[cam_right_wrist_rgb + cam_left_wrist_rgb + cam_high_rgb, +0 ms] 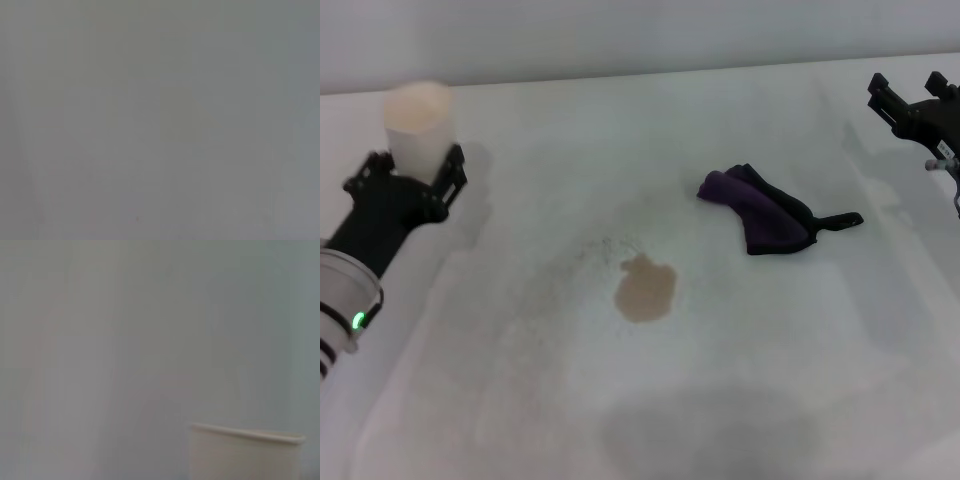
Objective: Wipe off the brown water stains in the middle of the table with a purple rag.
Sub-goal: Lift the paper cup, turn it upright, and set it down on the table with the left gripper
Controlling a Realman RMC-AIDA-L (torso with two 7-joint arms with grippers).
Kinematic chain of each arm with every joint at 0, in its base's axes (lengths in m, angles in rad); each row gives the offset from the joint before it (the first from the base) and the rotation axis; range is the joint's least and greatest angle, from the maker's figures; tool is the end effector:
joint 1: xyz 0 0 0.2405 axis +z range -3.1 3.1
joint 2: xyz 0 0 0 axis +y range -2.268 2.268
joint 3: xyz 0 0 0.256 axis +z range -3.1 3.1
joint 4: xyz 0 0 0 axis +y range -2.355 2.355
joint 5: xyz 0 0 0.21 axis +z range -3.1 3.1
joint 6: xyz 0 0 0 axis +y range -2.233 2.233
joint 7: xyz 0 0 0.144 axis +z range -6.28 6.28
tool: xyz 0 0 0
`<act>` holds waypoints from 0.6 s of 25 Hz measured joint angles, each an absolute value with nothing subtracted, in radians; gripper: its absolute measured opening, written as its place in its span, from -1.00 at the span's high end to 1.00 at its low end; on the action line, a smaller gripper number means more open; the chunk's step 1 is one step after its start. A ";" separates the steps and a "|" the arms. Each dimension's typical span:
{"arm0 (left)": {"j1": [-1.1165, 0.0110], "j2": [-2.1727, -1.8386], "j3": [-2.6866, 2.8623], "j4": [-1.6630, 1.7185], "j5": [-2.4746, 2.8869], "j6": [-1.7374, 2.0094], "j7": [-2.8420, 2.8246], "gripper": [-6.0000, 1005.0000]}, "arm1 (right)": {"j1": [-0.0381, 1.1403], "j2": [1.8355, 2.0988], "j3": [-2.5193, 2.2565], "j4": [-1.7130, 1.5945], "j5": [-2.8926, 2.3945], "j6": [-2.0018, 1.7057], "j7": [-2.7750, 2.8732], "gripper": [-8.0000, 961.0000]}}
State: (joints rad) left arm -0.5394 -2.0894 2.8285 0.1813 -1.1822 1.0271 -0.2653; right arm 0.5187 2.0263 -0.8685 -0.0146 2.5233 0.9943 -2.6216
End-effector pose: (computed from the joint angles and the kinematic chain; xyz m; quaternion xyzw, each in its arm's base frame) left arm -0.2975 0.3395 -0.0707 -0.7757 -0.2724 -0.2882 0.4909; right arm 0.3672 0.3518 0.0131 -0.6754 0.3574 0.2848 0.5788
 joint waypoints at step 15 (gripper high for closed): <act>-0.556 -2.092 2.838 0.205 -1.175 0.887 -0.261 -0.35 | 0.521 2.028 -0.875 -0.012 2.523 0.994 -2.620 -0.82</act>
